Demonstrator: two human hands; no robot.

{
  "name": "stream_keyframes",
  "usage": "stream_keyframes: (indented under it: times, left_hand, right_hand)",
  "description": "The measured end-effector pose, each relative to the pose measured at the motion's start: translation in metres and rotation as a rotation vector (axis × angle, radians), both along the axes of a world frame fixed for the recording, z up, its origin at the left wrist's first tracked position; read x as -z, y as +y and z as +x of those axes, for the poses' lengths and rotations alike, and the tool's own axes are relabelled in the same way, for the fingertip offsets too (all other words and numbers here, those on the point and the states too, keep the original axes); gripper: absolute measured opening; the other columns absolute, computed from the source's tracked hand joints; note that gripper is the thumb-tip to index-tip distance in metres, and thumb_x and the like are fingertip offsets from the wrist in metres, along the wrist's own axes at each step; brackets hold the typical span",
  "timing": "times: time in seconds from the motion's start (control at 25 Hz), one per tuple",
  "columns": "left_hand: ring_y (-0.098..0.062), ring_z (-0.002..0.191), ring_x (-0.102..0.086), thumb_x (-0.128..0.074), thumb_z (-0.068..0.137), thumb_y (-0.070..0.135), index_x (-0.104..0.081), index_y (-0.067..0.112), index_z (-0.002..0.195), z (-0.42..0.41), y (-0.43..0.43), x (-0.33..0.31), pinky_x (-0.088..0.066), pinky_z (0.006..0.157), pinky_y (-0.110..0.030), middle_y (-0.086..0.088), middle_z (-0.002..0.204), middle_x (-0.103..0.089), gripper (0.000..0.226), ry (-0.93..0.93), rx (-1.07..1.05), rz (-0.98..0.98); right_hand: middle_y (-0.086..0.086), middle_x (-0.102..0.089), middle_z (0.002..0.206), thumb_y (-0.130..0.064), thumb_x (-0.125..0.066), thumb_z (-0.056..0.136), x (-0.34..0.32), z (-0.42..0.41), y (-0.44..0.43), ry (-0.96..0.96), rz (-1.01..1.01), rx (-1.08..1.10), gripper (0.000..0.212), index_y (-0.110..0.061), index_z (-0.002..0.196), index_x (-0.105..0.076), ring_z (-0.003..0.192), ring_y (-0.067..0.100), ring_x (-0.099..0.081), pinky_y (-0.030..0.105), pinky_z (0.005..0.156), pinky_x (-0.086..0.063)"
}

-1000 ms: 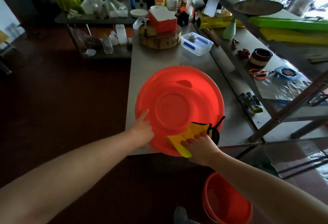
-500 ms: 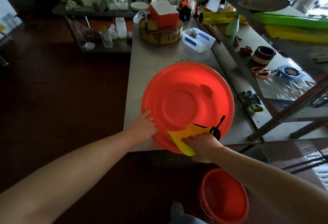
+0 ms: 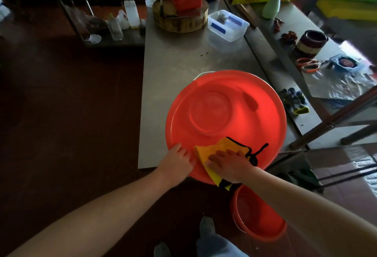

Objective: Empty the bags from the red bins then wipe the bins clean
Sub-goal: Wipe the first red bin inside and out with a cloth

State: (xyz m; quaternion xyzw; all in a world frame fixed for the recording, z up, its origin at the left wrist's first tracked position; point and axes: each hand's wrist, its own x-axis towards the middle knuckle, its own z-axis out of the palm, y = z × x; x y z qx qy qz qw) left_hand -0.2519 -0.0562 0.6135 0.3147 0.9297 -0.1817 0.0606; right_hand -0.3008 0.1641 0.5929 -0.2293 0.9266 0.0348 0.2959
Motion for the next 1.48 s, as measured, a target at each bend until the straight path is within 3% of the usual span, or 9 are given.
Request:
stream_keyframes:
  times: [0.36,0.48,0.56,0.68,0.88,1.04,1.24,1.32,1.48]
  left_hand:
    - [-0.032,0.113,-0.060,-0.064,0.087,0.033,-0.072,0.019,0.117,0.016,0.009,0.024,-0.034,0.109,-0.053,-0.008,0.117,-0.069,0.034,-0.006,-0.002,-0.079]
    - [-0.031,0.105,-0.063,-0.069,0.082,0.034,-0.075,0.019,0.110,0.018,0.012,0.029,-0.040,0.104,-0.056,-0.006,0.106,-0.072,0.033,0.001,-0.018,-0.056]
    - [-0.034,0.105,-0.061,-0.066,0.084,0.029,-0.073,0.014,0.116,0.019,0.014,0.036,-0.037,0.105,-0.064,-0.011,0.106,-0.070,0.036,-0.003,-0.042,-0.041]
    - [-0.035,0.101,-0.060,-0.066,0.082,0.026,-0.073,0.012,0.114,0.021,0.016,0.040,-0.038,0.103,-0.068,-0.011,0.101,-0.069,0.035,0.012,-0.070,-0.007]
    - [-0.035,0.105,-0.060,-0.066,0.083,0.030,-0.072,0.014,0.116,0.020,0.014,0.037,-0.037,0.102,-0.067,-0.011,0.105,-0.069,0.037,-0.005,-0.069,0.000]
    - [-0.036,0.112,-0.057,-0.064,0.087,0.029,-0.066,0.013,0.126,0.023,0.011,0.037,-0.034,0.104,-0.069,-0.013,0.115,-0.065,0.043,-0.079,-0.119,0.008]
    - [-0.037,0.118,-0.053,-0.056,0.091,0.028,-0.061,0.014,0.132,0.030,0.015,0.038,-0.027,0.107,-0.070,-0.014,0.121,-0.061,0.043,-0.110,-0.223,0.065]
    - [-0.037,0.116,-0.054,-0.058,0.089,0.027,-0.063,0.014,0.129,0.031,0.018,0.035,-0.027,0.107,-0.070,-0.014,0.118,-0.063,0.042,-0.105,-0.223,0.061]
    - [-0.037,0.123,-0.051,-0.058,0.091,0.026,-0.060,0.013,0.133,0.030,0.017,0.030,-0.024,0.110,-0.070,-0.015,0.126,-0.060,0.044,-0.089,-0.225,0.060]
  right_hand:
    - [0.002,-0.008,0.169,-0.090,0.015,0.072,0.095,-0.052,-0.042,-0.026,-0.081,0.274,0.102,-0.042,0.159,-0.009,0.153,0.040,-0.007,0.063,0.118,-0.004]
    - [0.008,-0.038,0.155,-0.069,-0.021,0.100,0.121,-0.076,-0.023,0.126,-0.082,0.155,0.056,-0.046,0.150,-0.032,0.143,0.049,-0.032,0.073,0.112,-0.021]
    - [0.001,-0.049,0.115,-0.060,-0.026,0.102,0.132,-0.096,0.003,0.207,-0.163,0.097,0.030,-0.052,0.116,-0.051,0.117,0.046,-0.058,0.074,0.094,-0.042]
    - [0.007,-0.051,0.135,-0.061,-0.041,0.090,0.112,-0.102,0.006,0.246,-0.056,0.105,0.048,-0.034,0.122,-0.064,0.132,0.037,-0.044,0.064,0.113,-0.017]
    - [0.008,-0.007,0.168,-0.076,0.001,0.086,0.118,-0.070,-0.042,0.081,-0.067,0.239,0.086,-0.037,0.158,-0.023,0.149,0.039,0.017,0.064,0.113,0.011]
    - [0.000,0.005,0.170,-0.073,-0.012,0.097,0.094,-0.061,-0.065,-0.157,-0.035,0.291,0.067,-0.048,0.158,-0.001,0.153,0.042,0.005,0.067,0.115,0.009]
    - [0.022,-0.065,0.127,-0.059,-0.027,0.080,0.088,-0.062,-0.003,0.197,0.019,0.030,0.068,-0.025,0.109,-0.078,0.127,0.049,-0.049,0.066,0.112,-0.024]
    - [0.027,-0.067,0.121,-0.048,-0.041,0.078,0.079,-0.074,0.018,0.268,0.057,-0.006,0.052,-0.020,0.095,-0.081,0.125,0.053,-0.051,0.060,0.113,-0.017]
    - [0.018,-0.028,0.163,-0.056,-0.031,0.092,0.056,-0.051,0.008,0.175,0.211,0.102,0.064,-0.029,0.145,-0.053,0.152,0.044,-0.010,0.056,0.112,0.024]
